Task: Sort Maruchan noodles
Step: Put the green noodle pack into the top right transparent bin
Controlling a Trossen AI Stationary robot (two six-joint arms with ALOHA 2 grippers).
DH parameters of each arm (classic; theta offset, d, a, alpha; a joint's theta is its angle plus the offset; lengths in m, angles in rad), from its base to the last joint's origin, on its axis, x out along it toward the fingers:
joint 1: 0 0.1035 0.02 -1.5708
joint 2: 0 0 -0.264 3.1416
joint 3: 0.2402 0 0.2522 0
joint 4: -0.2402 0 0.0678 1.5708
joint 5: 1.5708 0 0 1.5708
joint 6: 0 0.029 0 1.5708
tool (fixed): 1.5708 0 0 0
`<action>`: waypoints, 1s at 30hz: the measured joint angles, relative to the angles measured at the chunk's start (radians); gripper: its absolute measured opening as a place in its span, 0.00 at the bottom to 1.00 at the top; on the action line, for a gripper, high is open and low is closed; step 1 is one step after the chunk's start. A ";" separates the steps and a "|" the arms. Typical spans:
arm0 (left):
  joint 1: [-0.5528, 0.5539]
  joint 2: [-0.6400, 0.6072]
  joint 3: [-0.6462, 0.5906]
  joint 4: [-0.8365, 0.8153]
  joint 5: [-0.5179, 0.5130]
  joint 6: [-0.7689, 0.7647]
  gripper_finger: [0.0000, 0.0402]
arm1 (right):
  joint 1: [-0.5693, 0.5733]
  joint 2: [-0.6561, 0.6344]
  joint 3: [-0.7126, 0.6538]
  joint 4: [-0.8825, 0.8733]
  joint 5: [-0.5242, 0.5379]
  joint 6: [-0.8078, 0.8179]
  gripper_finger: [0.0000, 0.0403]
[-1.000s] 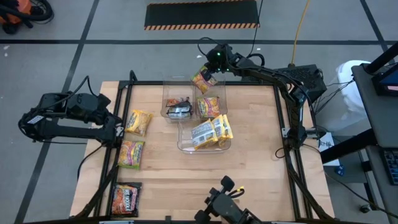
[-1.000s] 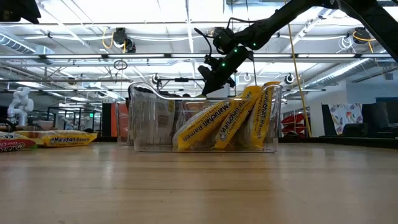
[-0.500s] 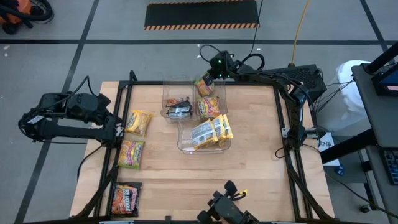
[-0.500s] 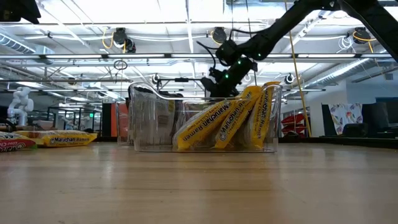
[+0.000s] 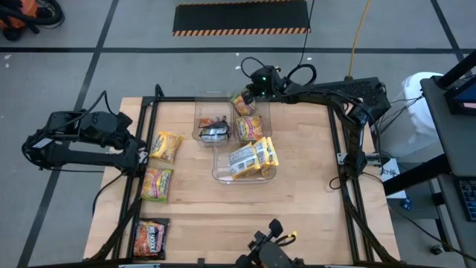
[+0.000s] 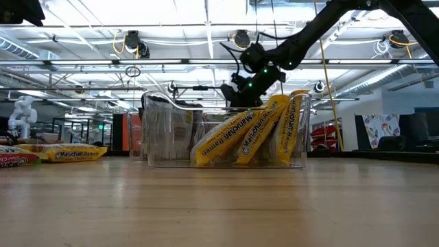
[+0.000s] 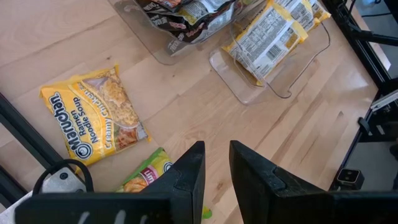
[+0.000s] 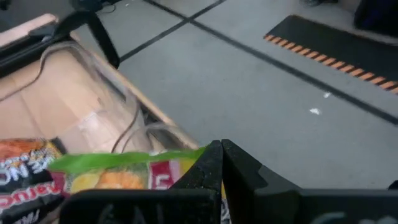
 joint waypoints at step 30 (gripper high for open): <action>0.000 0.000 0.000 0.000 0.000 0.003 0.20 | 0.064 -0.060 -0.096 -0.055 0.240 0.124 0.00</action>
